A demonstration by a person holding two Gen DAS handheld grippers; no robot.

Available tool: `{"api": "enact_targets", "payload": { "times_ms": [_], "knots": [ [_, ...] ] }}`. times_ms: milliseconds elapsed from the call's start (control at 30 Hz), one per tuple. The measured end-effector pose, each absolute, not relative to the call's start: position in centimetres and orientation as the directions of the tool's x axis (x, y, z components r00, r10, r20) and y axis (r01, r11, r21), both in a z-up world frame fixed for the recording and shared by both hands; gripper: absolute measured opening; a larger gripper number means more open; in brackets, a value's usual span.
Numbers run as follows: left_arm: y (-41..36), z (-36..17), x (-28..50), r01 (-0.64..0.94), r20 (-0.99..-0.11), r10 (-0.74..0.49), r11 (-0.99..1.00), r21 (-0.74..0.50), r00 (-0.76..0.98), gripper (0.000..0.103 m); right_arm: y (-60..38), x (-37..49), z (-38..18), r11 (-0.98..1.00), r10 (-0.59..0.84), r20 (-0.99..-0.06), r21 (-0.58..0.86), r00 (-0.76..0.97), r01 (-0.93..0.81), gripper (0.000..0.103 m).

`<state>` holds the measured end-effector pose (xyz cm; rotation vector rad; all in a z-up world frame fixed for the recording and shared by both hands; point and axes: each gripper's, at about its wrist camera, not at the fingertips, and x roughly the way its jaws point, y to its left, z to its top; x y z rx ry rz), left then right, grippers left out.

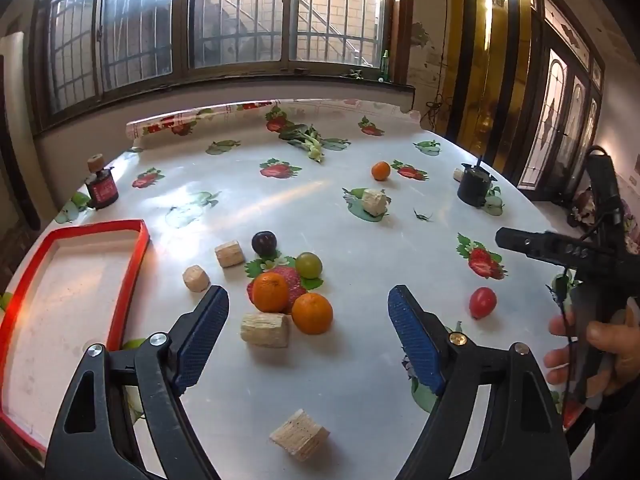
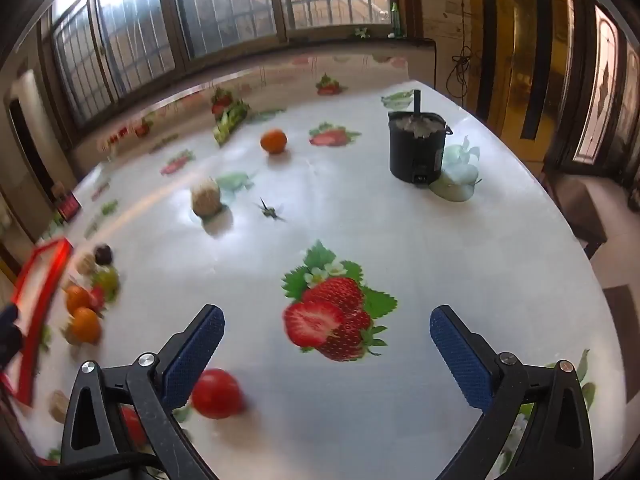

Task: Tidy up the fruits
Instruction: 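Move the left tool toward a wooden block while the right tool approaches a red tomato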

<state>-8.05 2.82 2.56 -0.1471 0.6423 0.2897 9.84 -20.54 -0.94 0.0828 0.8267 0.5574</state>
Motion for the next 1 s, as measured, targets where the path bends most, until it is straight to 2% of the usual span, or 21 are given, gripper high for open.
{"api": "enact_targets", "payload": {
  "times_ms": [67, 133, 300, 367, 600, 767, 1000],
  "knots": [
    [2.7, 2.8, -8.4, -0.319, -0.597, 0.233, 0.947, -0.041, 0.768, 0.082, -20.2, 9.6, 0.0, 0.778, 0.614, -0.654, 0.404, 0.442, -0.482, 0.103],
    [2.7, 3.2, -8.6, -0.332, -0.585, 0.253, 0.943, -0.028, 0.770, 0.082, -19.4, 8.5, 1.5, 0.743, 0.648, -0.633, 0.404, 0.424, -0.534, 0.103],
    [3.6, 3.8, -9.1, -0.351, -0.617, 0.262, 0.936, -0.025, 0.742, 0.082, -17.7, 4.3, 6.6, 0.689, 0.686, -0.556, 0.290, 0.469, -0.664, 0.103],
    [3.8, 4.1, -9.5, -0.379, -0.620, 0.294, 0.925, -0.006, 0.727, 0.082, -17.0, 2.8, 7.5, 0.664, 0.688, -0.563, 0.233, 0.458, -0.711, 0.103],
    [4.5, 4.8, -11.5, -0.454, -0.563, 0.392, 0.890, 0.033, 0.728, 0.082, -15.2, 0.2, 5.4, 0.641, 0.614, -0.625, 0.039, 0.482, -0.767, 0.103],
    [4.5, 5.1, -12.8, -0.492, -0.520, 0.457, 0.867, 0.081, 0.721, 0.082, -14.7, -2.1, 3.9, 0.609, 0.593, -0.614, -0.081, 0.521, -0.789, 0.103],
    [4.2, 5.5, -13.8, -0.505, -0.499, 0.482, 0.857, 0.099, 0.720, 0.082, -14.4, -4.3, 3.0, 0.574, 0.582, -0.595, -0.183, 0.554, -0.798, 0.103]
  ]
}}
